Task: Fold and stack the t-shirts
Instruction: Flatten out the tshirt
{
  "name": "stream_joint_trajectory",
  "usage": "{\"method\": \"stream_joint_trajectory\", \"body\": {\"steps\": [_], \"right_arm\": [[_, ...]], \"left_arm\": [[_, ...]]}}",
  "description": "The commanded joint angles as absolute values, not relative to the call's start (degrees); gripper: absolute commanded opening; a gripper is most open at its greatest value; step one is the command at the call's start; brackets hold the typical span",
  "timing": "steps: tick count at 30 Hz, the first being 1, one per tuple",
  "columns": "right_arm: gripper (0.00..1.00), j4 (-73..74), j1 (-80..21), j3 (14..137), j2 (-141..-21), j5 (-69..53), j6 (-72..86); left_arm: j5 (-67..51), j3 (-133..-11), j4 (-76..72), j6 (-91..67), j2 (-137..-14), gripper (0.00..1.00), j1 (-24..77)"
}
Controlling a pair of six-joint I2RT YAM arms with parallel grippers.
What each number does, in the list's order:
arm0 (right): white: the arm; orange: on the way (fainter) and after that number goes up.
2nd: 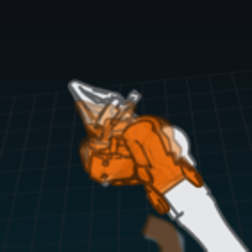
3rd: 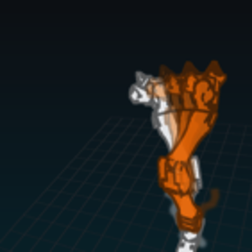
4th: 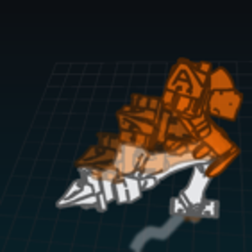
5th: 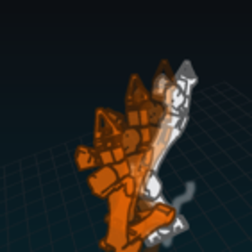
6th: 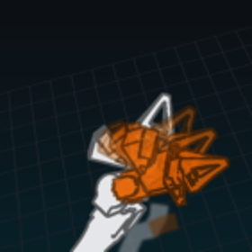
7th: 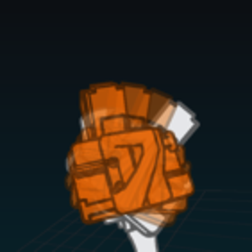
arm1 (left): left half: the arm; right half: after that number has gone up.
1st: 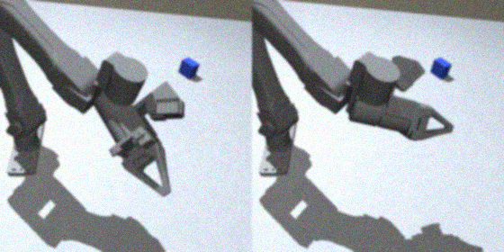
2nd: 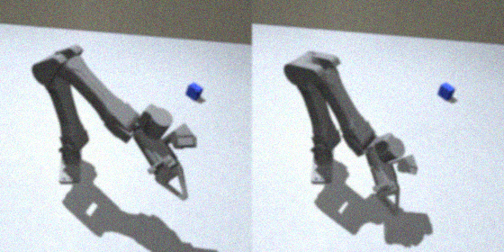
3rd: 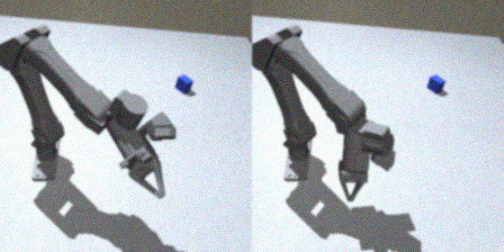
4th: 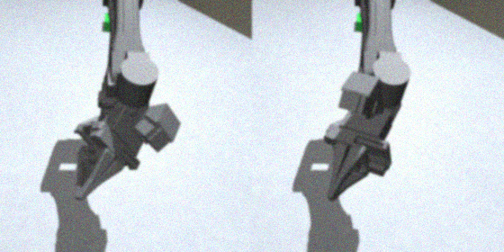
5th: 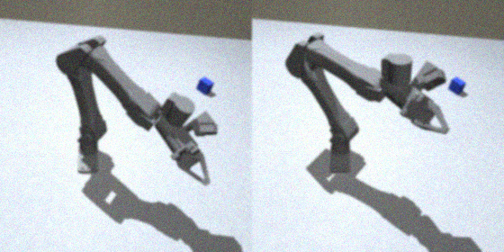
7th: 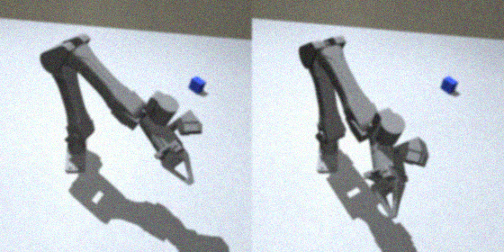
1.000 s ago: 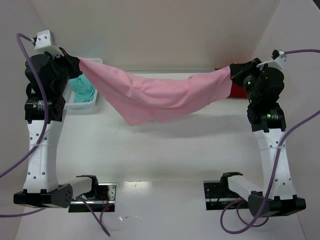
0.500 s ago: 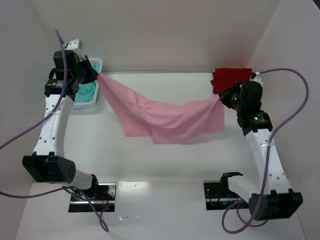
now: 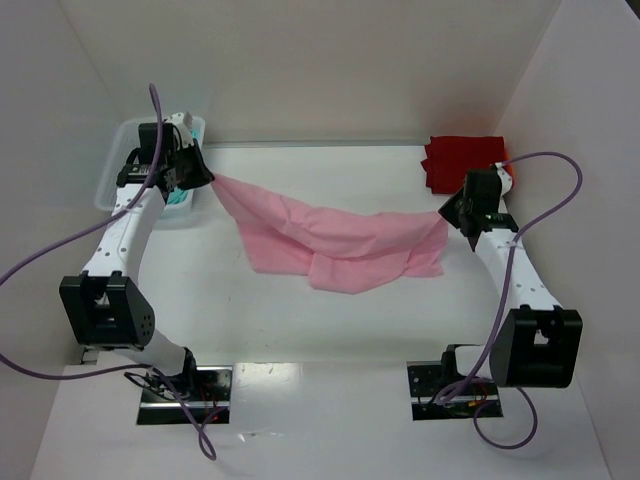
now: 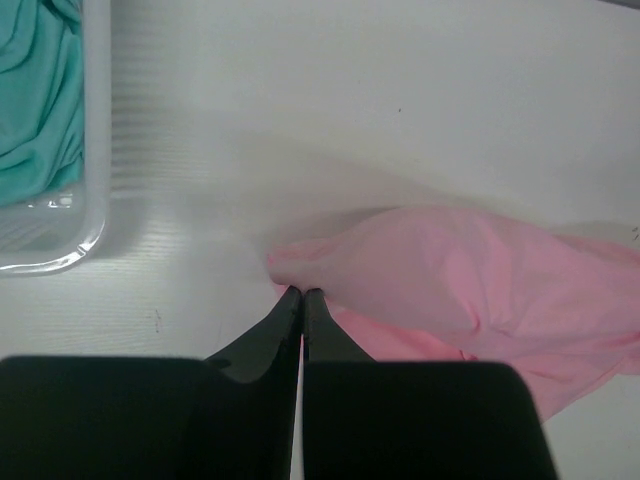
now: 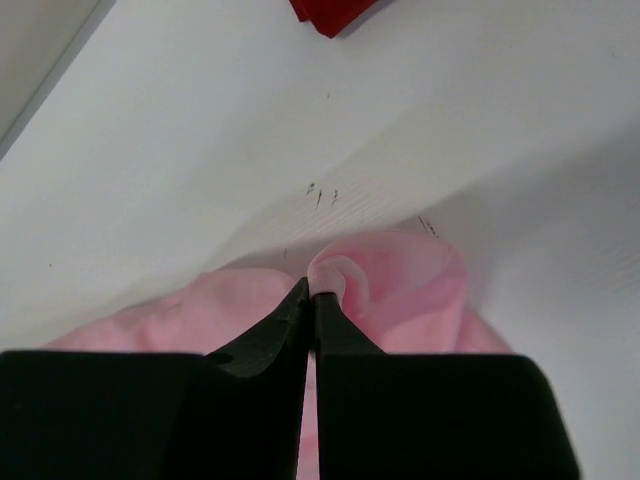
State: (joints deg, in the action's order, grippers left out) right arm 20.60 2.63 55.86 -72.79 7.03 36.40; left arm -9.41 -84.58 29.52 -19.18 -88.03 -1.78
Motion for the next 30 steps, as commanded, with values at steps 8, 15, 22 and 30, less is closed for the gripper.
{"method": "stream_joint_trajectory", "body": {"steps": [8,15,22,30], "right_arm": [[0.82,18.9,2.3,59.0,-76.7,-3.1,33.0],[0.85,28.6,-10.8,54.7,-72.4,-6.1,38.5],[0.81,26.7,-18.5,49.3,-73.6,-4.8,44.9],[0.76,26.9,-22.0,46.7,-76.7,-4.3,44.9]], "left_arm": [[-12.9,-84.5,26.1,-16.7,-91.1,0.00,0.4],[-12.4,-84.5,26.1,-16.7,-92.8,0.00,3.1],[-11.9,-84.5,25.6,-16.7,-93.3,0.00,3.1],[-11.3,-85.7,25.6,-16.2,-93.3,0.00,3.1]]}}
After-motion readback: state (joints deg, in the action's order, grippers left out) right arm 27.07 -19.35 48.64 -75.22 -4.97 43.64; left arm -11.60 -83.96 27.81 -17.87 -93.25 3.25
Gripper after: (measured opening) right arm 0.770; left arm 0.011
